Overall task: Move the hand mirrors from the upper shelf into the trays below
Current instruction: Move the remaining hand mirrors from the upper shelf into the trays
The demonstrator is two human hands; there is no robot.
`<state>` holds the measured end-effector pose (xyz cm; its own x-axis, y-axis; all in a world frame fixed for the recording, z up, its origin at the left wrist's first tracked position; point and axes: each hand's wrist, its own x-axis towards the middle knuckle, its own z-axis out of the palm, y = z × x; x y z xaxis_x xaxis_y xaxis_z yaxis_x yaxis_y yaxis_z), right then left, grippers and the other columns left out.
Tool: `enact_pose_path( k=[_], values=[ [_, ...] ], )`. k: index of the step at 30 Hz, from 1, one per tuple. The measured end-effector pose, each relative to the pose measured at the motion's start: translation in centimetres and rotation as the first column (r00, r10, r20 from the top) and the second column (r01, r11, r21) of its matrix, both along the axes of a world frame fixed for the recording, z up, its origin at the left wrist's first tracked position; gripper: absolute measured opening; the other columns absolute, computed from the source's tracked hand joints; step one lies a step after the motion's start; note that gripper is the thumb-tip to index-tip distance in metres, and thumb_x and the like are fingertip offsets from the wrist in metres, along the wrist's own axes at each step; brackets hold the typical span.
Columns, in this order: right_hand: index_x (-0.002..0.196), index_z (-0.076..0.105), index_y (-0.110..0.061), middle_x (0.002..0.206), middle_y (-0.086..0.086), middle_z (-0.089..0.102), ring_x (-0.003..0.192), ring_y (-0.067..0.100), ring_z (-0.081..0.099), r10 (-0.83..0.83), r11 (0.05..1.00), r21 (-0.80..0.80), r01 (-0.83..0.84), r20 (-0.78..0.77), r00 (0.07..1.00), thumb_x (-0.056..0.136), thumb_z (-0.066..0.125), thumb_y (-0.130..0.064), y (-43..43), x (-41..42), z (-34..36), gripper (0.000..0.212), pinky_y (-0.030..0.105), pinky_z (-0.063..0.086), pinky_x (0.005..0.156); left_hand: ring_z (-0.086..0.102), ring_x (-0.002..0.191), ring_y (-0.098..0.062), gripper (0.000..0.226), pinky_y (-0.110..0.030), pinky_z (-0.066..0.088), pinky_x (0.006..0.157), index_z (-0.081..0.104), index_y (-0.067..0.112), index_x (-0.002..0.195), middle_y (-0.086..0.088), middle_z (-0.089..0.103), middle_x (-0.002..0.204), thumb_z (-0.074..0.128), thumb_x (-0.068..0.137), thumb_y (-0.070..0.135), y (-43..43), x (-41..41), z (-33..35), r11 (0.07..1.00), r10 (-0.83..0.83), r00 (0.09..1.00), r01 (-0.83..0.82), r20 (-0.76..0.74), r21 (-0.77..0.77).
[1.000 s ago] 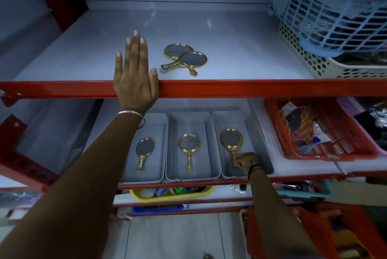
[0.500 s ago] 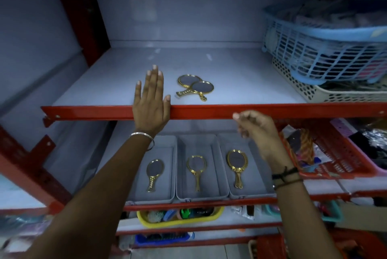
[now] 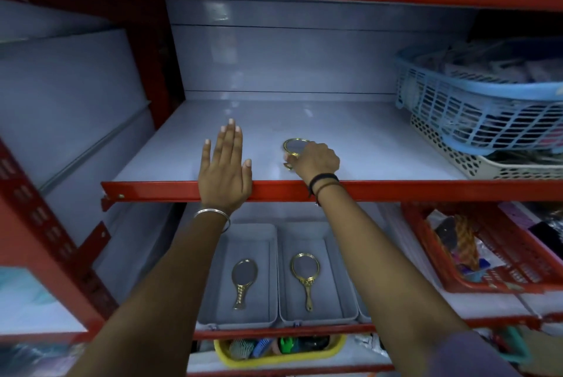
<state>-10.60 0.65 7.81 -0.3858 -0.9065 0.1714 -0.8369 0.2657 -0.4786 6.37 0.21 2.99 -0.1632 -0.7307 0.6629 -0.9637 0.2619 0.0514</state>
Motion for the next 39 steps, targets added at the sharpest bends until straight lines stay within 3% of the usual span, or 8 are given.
enact_pose_path(
  k=[4,9,13,18,24,29,35,39],
  values=[
    [0.124,0.055,-0.012,0.125,0.005,0.062,0.115,0.022,0.057,-0.045,0.994,0.103,0.037,0.074,0.996,0.083,0.062,-0.025,-1.4,0.3,-0.2,0.043,0.025,0.046,0.081,0.024,0.146,-0.023,0.065,-0.042,0.013,0.119,0.024,0.005,0.148,-0.01,0.024,0.158,0.028,0.09,0.033,-0.2,0.2,-0.3,1.0,-0.021,1.0,0.021,-0.002,-0.006],
    [0.092,0.063,-0.011,0.079,0.002,0.066,0.069,0.018,0.065,-0.103,0.992,0.104,0.071,0.355,0.929,0.078,0.066,-0.014,-1.5,-1.2,0.4,0.015,0.015,0.045,0.055,0.025,0.145,-0.022,0.065,-0.039,0.01,0.118,0.026,0.005,0.147,-0.011,0.026,0.157,0.03,0.088,0.033,-0.3,0.3,-0.2,0.999,-0.038,0.999,0.038,-0.012,-0.017],
    [0.093,0.059,0.002,0.065,0.011,0.057,0.029,0.006,0.054,0.012,1.0,-0.006,-0.013,0.87,0.494,0.081,0.064,0.004,-0.8,-3.0,0.6,0.014,0.014,0.047,0.034,0.025,0.145,-0.022,0.066,-0.037,0.007,0.118,0.026,0.004,0.147,-0.011,0.026,0.157,0.031,0.088,0.033,-0.3,0.4,-0.2,0.999,-0.045,0.999,0.044,-0.011,-0.027],
    [0.078,0.059,-0.003,0.068,0.006,0.056,0.032,0.002,0.052,0.161,0.985,-0.137,-0.106,0.952,0.261,0.088,0.061,-0.008,3.3,-3.1,2.3,0.011,0.01,0.047,0.037,0.023,0.146,-0.022,0.065,-0.036,0.007,0.118,0.024,0.005,0.148,-0.01,0.024,0.157,0.028,0.09,0.034,-0.1,0.5,-0.1,0.997,-0.079,0.997,0.079,-0.014,-0.024],
    [0.08,0.06,-0.01,0.062,-0.002,0.068,0.049,0.006,0.065,0.243,0.898,-0.132,-0.421,0.945,0.221,0.09,0.054,-0.006,11.2,-1.7,-0.8,0.013,0.012,0.052,0.043,0.032,0.142,-0.026,0.063,-0.037,0.012,0.115,0.031,0.003,0.146,-0.013,0.033,0.154,0.028,0.091,0.033,0.0,1.9,-0.8,0.991,-0.105,0.993,0.109,0.051,-0.083],
    [0.089,0.061,-0.013,0.067,-0.002,0.073,0.057,0.009,0.069,0.124,0.758,0.081,-0.647,0.956,0.265,0.071,0.067,-0.017,13.5,-0.9,-7.9,0.019,0.016,0.057,0.05,0.036,0.141,-0.026,0.061,-0.037,0.014,0.115,0.033,0.003,0.144,-0.014,0.036,0.152,0.03,0.09,0.031,-0.4,2.4,-1.4,0.989,-0.092,0.992,0.101,0.084,-0.106],
    [0.081,0.061,-0.01,0.069,-0.001,0.068,0.065,0.009,0.069,-0.116,0.743,0.307,-0.595,0.934,0.337,0.086,0.062,-0.003,10.0,3.0,-18.6,0.008,0.022,0.06,0.064,0.034,0.142,-0.025,0.061,-0.037,0.016,0.116,0.033,0.003,0.145,-0.013,0.036,0.152,0.031,0.09,0.031,-0.9,2.3,-2.0,0.983,-0.087,0.994,0.097,0.07,-0.157],
    [0.071,0.052,-0.005,0.075,0.008,0.058,0.068,0.019,0.062,-0.237,0.781,0.409,-0.472,0.893,0.382,0.087,0.055,0.008,7.3,7.0,-23.1,0.021,0.023,0.06,0.055,0.034,0.142,-0.024,0.062,-0.036,0.016,0.118,0.033,0.003,0.145,-0.013,0.036,0.152,0.031,0.09,0.032,-1.1,2.2,-2.0,0.98,-0.072,0.995,0.084,0.072,-0.181]
  ],
)
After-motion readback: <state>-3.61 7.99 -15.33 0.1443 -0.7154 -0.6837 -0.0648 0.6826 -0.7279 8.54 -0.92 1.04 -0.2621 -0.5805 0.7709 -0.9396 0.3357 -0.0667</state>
